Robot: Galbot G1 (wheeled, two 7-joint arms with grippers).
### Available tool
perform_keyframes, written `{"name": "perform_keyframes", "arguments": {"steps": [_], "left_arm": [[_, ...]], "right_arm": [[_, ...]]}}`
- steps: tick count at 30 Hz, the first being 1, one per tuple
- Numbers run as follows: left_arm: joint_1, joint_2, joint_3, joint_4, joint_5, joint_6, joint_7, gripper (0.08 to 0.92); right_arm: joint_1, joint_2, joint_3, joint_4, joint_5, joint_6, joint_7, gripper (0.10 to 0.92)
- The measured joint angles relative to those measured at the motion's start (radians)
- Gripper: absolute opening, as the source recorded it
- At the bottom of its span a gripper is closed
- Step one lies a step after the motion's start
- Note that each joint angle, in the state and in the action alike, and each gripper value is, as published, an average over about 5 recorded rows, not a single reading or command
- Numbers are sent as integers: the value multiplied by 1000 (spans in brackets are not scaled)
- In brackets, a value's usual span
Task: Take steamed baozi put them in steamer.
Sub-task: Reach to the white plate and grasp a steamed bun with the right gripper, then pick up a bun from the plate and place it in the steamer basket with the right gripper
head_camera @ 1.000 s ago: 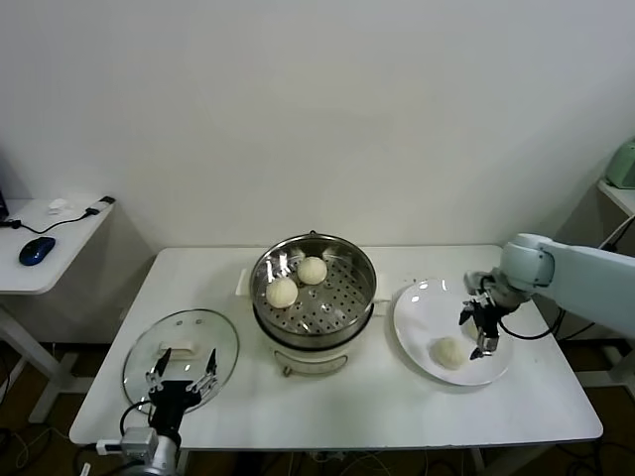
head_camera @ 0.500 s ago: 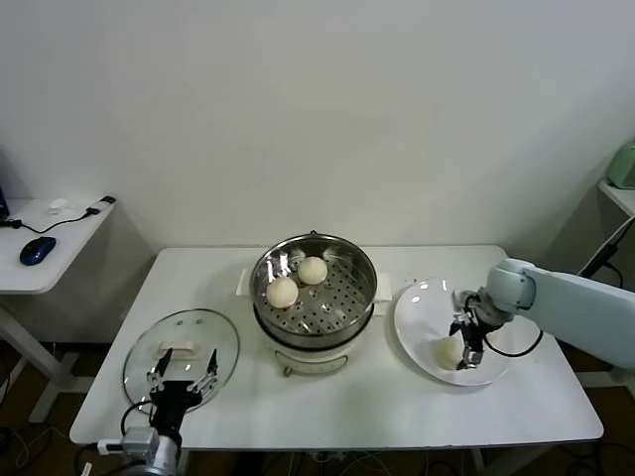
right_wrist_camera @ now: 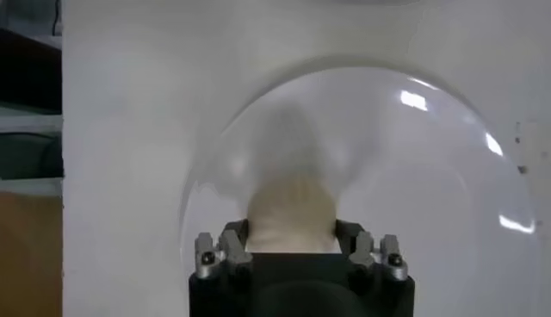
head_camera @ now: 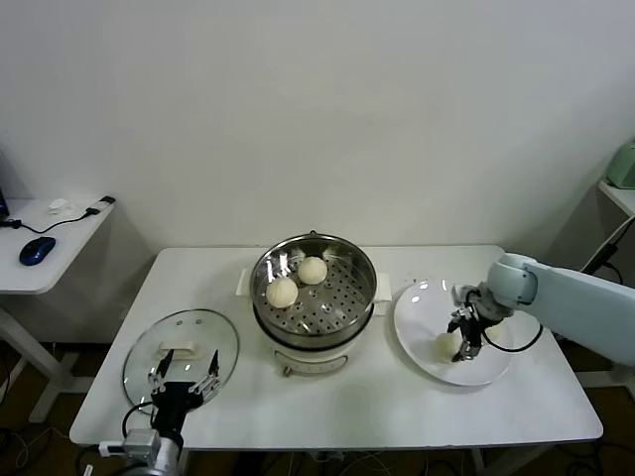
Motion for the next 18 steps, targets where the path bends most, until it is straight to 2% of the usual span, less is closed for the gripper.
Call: {"name": "perform_keyframes", "arguments": {"steps": [10, 18], "left_arm": [[-6, 3, 3, -17, 4, 10, 3, 823], [-11, 9, -3, -19, -4, 11, 2, 823]], "right_arm": [[378, 145, -172, -8, 102, 167, -89, 662], [574, 345, -227, 89, 128, 369, -103, 662]]}}
